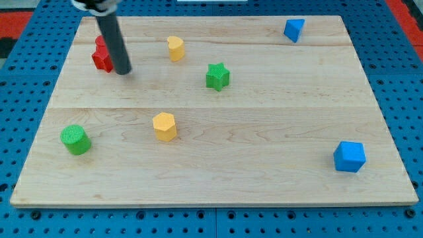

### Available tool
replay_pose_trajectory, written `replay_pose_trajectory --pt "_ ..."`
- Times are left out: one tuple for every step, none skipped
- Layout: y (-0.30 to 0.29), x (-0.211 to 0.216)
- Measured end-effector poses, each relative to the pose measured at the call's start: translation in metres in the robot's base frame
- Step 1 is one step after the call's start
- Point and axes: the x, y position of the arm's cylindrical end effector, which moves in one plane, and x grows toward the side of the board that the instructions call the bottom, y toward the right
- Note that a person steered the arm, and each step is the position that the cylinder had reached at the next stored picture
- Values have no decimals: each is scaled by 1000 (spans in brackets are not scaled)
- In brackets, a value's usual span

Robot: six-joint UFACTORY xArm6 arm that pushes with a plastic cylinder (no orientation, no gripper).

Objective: Move green star towards the yellow heart

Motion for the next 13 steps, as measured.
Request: replay_pose_trajectory --pt "68 -11" --pt "75 -26" --pt "136 -15" --pt "173 -35" --pt "218 -23" --pt "219 7" --pt "148 11" --pt "112 24" --pt "120 55" --pt "94 57" --pt "76 46" --pt "87 34" --pt "106 28"
